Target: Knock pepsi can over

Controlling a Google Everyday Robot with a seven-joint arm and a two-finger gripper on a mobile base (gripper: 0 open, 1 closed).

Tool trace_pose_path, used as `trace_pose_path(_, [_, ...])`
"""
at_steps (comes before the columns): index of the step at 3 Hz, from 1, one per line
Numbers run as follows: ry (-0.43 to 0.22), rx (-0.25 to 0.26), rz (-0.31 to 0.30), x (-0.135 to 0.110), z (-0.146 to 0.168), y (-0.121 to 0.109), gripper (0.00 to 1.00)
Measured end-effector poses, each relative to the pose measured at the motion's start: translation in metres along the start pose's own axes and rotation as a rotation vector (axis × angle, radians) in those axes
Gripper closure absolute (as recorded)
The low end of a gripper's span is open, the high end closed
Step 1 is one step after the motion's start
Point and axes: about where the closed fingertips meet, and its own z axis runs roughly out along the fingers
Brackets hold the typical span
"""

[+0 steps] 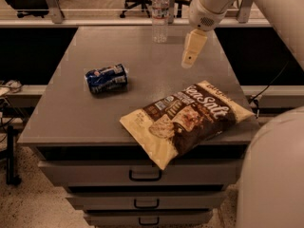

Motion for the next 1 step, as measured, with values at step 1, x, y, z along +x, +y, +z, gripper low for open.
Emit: trace_pose_path(1, [0.0,0.012,0.006,0.0046,-0.0014,-0.0022,0.0])
